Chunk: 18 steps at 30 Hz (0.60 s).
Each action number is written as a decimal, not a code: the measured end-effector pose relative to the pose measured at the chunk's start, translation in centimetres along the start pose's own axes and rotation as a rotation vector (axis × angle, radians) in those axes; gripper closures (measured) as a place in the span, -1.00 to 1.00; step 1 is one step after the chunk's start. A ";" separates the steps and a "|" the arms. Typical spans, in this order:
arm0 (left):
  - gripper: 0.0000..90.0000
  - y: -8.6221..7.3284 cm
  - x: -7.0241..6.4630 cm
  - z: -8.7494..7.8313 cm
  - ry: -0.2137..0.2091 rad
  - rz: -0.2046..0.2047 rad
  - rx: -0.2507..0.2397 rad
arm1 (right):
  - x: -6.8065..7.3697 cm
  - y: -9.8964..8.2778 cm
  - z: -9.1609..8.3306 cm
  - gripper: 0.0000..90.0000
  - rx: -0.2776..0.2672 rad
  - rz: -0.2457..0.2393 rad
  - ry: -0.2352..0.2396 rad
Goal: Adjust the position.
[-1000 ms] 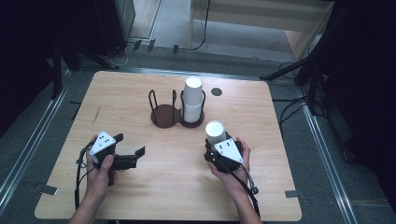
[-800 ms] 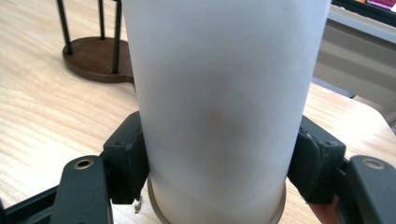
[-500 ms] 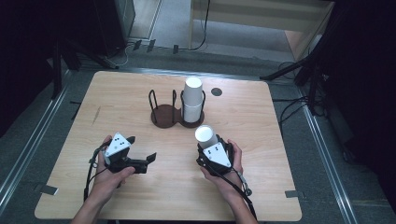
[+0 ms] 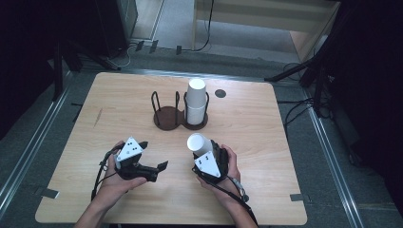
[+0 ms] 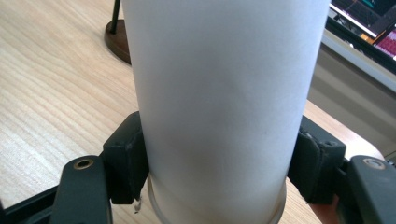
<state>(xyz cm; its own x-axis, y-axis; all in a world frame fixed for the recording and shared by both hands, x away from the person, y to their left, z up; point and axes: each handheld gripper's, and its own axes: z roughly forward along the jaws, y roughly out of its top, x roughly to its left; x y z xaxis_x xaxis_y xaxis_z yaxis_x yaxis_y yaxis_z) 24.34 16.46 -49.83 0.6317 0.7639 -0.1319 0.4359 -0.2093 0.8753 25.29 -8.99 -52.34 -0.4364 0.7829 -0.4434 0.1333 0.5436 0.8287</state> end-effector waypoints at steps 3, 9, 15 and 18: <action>-1.00 0.0 -0.1 0.1 0.000 -0.004 0.003 | 0.3 0.0 0.0 -0.32 -0.003 -0.017 0.004; -1.00 0.2 -0.3 0.2 -0.004 -0.009 -0.005 | 0.9 0.0 -0.1 -0.31 -0.006 -0.081 -0.019; -1.00 0.3 -0.8 0.4 -0.014 0.002 -0.004 | 1.6 0.1 -0.1 -0.31 -0.014 -0.134 -0.030; -1.00 0.4 -1.0 0.4 -0.022 0.009 -0.005 | 1.9 0.1 -0.1 -0.31 -0.019 -0.166 -0.036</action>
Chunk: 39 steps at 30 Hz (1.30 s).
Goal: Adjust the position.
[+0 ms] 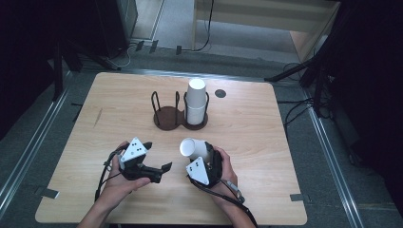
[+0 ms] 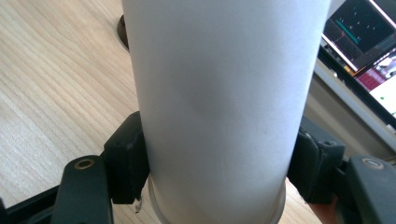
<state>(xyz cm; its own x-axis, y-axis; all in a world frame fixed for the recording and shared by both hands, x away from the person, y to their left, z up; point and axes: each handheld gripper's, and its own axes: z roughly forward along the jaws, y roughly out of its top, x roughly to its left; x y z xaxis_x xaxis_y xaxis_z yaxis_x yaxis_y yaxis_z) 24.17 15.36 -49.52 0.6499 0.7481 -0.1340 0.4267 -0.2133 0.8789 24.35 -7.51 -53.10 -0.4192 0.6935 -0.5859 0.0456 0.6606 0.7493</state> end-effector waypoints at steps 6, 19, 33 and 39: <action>-1.00 0.1 -0.4 0.2 -0.012 0.002 0.012 | 0.5 -0.1 0.0 -0.30 -0.005 -0.087 -0.035; -1.00 0.1 -1.0 0.5 -0.061 0.024 0.026 | 1.2 -0.3 0.1 -0.30 -0.005 -0.182 -0.075; -1.00 0.1 -1.3 0.7 -0.085 0.032 0.025 | 2.2 -0.2 -0.2 -0.30 -0.038 -0.275 -0.064; -1.00 0.1 -1.4 0.7 -0.096 0.046 0.029 | 2.6 -0.1 -0.4 -0.30 -0.055 -0.306 -0.039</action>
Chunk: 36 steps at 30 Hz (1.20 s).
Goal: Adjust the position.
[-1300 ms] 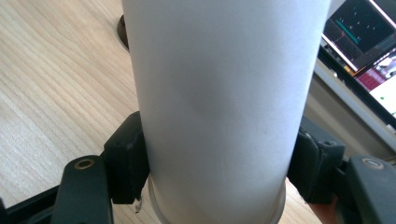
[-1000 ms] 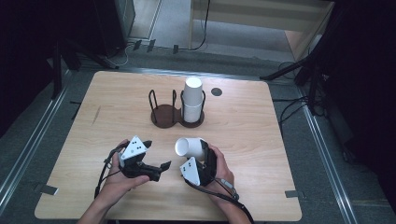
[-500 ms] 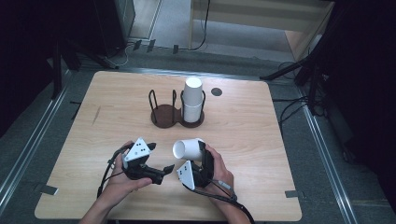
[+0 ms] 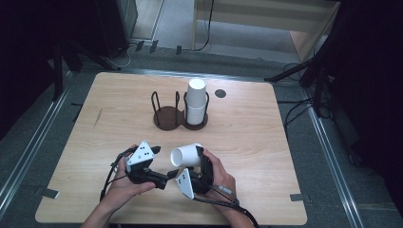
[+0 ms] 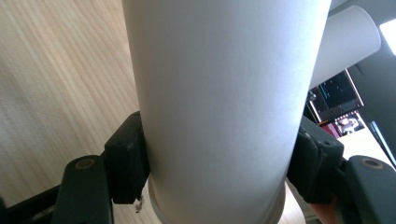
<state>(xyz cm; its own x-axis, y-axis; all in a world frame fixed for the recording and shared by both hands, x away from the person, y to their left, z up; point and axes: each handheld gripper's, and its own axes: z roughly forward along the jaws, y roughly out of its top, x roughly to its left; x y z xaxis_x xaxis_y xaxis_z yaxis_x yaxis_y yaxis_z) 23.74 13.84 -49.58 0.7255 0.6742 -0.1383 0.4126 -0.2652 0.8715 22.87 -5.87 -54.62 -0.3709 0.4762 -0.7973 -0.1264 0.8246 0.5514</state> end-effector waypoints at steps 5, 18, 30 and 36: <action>-0.93 0.0 -0.2 0.0 -0.019 0.016 -0.002 | 0.2 0.1 -0.1 -0.30 -0.014 -0.009 0.010; -0.73 -0.2 -0.5 -0.2 -0.046 0.083 -0.007 | 0.5 0.3 -0.4 -0.30 -0.054 -0.033 0.054; -0.51 -0.3 -1.1 -0.1 -0.044 0.133 0.000 | 0.9 0.4 -0.7 -0.31 -0.080 -0.038 0.103; -0.30 -0.4 -1.0 -0.3 -0.052 0.133 -0.025 | 0.9 0.5 -0.9 -0.33 -0.101 -0.043 0.121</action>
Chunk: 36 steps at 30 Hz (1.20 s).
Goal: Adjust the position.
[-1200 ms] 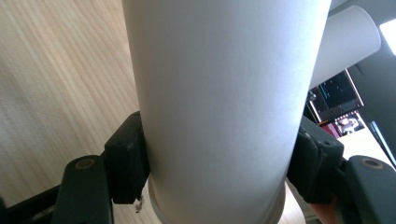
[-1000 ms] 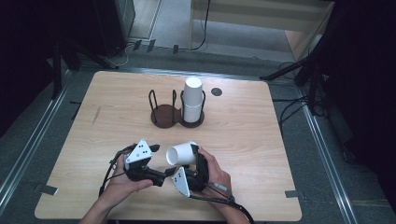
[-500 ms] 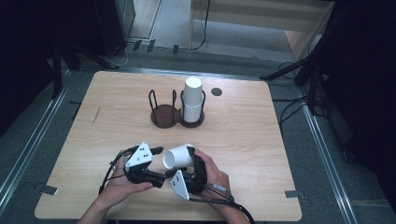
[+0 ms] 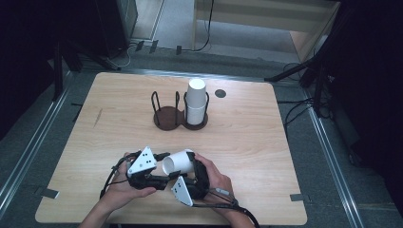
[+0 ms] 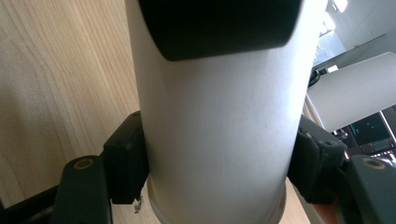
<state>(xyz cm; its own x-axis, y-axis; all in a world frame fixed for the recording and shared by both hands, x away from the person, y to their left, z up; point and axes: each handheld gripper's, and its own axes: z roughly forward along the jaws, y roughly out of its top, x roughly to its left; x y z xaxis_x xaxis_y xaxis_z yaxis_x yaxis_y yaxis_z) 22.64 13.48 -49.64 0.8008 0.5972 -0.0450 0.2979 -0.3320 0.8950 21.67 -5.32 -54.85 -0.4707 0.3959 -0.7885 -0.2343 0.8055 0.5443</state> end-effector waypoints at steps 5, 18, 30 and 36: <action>-0.25 0.0 0.1 0.0 0.011 0.004 0.007 | 0.0 -0.1 0.1 -0.45 0.013 0.003 0.002; -0.21 -0.1 0.7 -0.4 0.077 0.004 -0.027 | -1.6 -0.1 -0.3 -0.83 0.002 0.115 0.034; -0.21 -0.4 2.0 -1.4 0.130 -0.069 -0.214 | -4.0 0.1 -1.0 -0.87 -0.026 0.327 0.014; -0.20 -0.9 2.8 -1.7 0.155 -0.103 -0.318 | -5.8 0.0 -1.3 -0.86 -0.042 0.536 0.025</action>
<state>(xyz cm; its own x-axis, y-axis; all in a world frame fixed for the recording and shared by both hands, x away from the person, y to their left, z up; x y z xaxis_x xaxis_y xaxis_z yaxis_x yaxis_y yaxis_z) 23.68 16.71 -49.84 0.6792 0.7276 -0.0959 0.1770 -0.0356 0.9836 23.26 -8.20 -49.88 -0.5535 0.7357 -0.3904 0.0104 0.4749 0.8800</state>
